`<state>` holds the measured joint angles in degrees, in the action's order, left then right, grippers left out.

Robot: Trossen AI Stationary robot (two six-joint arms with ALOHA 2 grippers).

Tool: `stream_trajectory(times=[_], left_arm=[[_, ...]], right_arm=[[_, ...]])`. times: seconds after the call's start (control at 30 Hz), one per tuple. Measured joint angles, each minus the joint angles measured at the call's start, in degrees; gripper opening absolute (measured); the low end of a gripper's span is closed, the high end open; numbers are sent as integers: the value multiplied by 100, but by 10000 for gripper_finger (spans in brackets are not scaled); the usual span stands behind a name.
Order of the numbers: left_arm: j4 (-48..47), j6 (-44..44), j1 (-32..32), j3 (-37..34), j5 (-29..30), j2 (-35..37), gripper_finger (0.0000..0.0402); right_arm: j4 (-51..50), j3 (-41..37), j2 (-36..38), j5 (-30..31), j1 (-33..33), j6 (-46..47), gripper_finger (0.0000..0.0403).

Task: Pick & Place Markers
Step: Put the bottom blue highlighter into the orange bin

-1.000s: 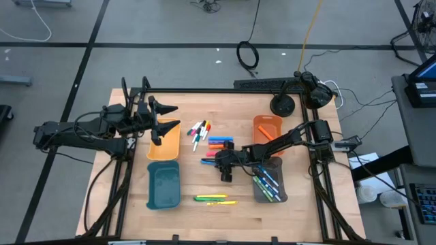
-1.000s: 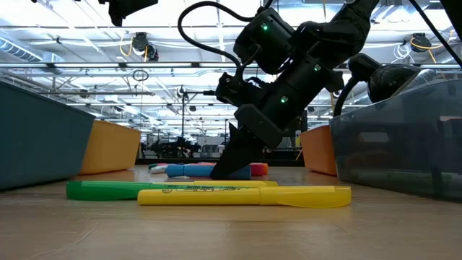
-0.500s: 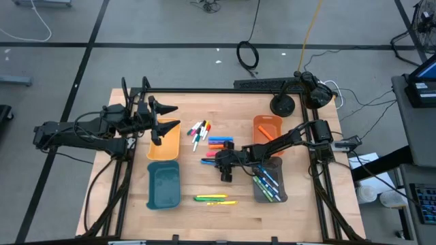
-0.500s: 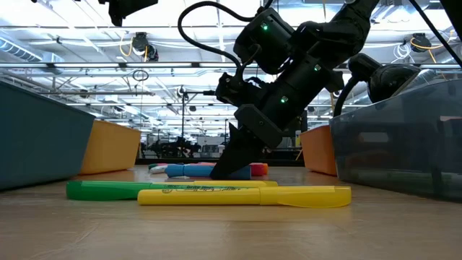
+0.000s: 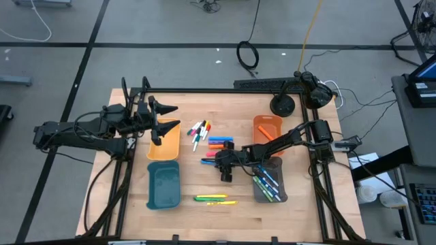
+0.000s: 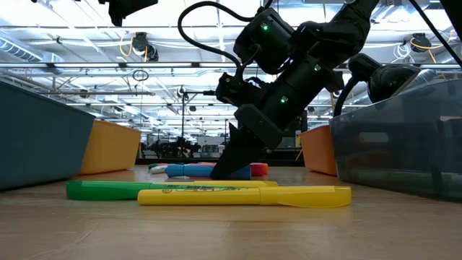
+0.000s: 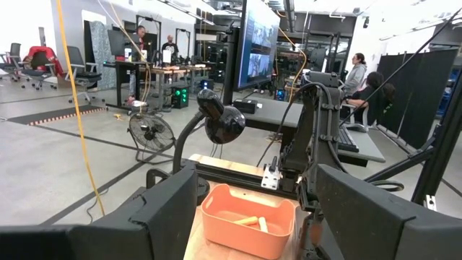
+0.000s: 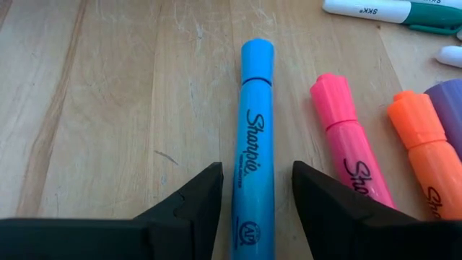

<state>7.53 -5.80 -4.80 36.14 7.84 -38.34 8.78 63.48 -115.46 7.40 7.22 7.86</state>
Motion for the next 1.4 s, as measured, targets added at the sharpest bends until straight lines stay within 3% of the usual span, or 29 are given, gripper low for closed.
stream_trajectory(times=[0.9,1.4], left_arm=[[0,0,1,0,1,-1,282],[0,0,2,0,2,1,282]], right_arm=[[-31,2,0,2,-2,0,158],[-39,2,0,-4,0,-78,66]])
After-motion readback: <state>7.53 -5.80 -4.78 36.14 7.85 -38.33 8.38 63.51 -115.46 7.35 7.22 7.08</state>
